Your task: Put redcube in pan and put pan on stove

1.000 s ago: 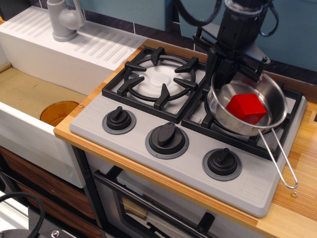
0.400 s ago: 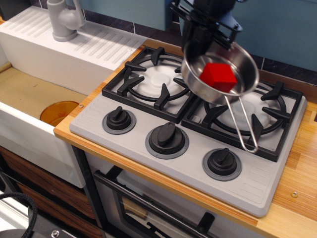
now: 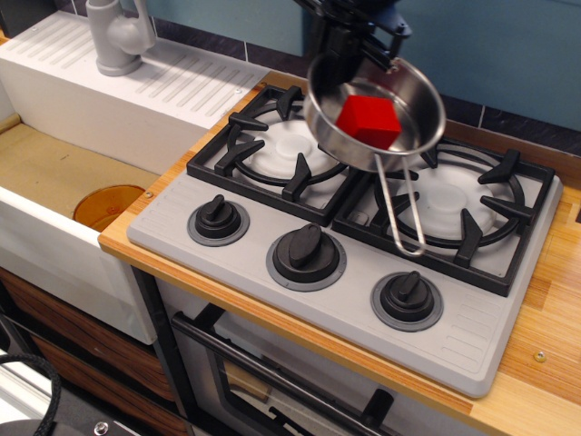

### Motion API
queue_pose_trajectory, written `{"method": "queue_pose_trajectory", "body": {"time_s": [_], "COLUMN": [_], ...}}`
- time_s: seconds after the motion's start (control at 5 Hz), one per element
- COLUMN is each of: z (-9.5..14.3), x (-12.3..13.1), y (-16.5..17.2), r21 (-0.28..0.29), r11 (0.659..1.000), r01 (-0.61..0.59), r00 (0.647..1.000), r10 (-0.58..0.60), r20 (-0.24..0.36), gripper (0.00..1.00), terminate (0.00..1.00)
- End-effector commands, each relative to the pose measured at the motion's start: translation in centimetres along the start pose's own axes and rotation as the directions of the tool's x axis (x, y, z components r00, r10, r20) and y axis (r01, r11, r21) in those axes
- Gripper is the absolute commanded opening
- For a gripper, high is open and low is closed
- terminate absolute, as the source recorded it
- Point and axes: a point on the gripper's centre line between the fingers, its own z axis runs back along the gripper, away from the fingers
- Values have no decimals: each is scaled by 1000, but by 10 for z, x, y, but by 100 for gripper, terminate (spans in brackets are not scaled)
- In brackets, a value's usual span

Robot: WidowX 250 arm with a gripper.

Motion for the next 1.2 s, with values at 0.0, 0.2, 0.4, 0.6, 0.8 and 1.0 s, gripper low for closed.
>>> {"method": "queue_pose_trajectory", "body": {"time_s": [0.0, 0.2, 0.4, 0.6, 0.8, 1.0], "z": [26, 21, 13, 1, -13, -28], "x": [7, 6, 6, 7, 8, 6], "y": [33, 44, 56, 70, 80, 84], "r21": [46, 43, 39, 35, 24, 11], "r11": [999, 999, 999, 999, 999, 1000], "r01": [1, 9, 14, 24, 25, 22], "r00": [994, 993, 993, 991, 989, 988], "r10": [-6, -14, -19, -28, -28, -23], "r20": [111, 115, 120, 133, 144, 156], "gripper": [0, 0, 0, 0, 0, 0], "terminate": [0, 0, 0, 0, 0, 0]}}
